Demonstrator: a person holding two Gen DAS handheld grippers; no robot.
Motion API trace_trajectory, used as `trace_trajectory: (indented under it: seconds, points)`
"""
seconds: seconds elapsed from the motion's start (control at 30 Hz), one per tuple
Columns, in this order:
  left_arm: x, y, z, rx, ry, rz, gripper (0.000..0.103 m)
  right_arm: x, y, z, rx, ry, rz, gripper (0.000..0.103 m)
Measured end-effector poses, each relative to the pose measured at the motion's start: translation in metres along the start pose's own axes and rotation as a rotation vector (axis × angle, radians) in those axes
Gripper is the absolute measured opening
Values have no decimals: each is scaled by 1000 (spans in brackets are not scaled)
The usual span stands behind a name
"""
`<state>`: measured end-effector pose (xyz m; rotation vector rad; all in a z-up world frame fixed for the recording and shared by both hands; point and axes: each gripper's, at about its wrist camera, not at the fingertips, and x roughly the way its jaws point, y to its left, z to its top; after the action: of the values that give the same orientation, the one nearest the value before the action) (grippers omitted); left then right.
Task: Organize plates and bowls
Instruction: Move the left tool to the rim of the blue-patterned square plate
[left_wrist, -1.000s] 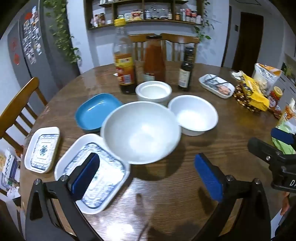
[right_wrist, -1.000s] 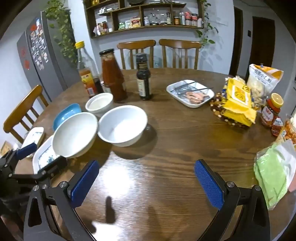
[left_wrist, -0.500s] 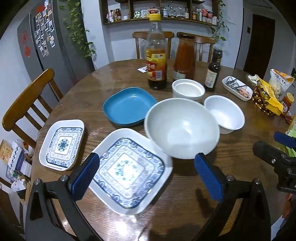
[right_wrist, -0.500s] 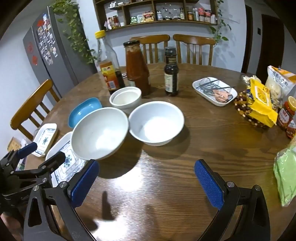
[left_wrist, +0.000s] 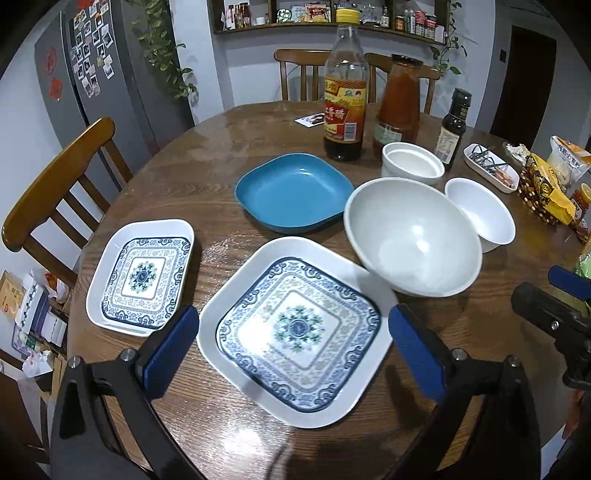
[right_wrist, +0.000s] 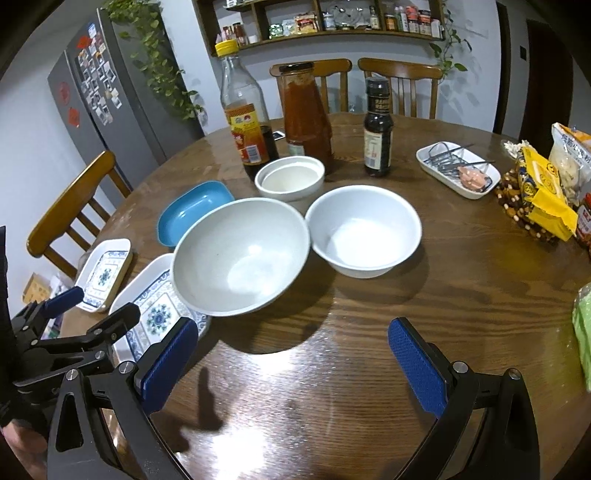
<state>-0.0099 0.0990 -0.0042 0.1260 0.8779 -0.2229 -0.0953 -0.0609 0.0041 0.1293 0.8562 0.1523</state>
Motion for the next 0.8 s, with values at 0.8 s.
trace_trajectory:
  seconds: [0.8]
  points:
    - [12, 71, -42, -117, 113, 77, 102, 31, 36, -10, -1, 77, 88, 103]
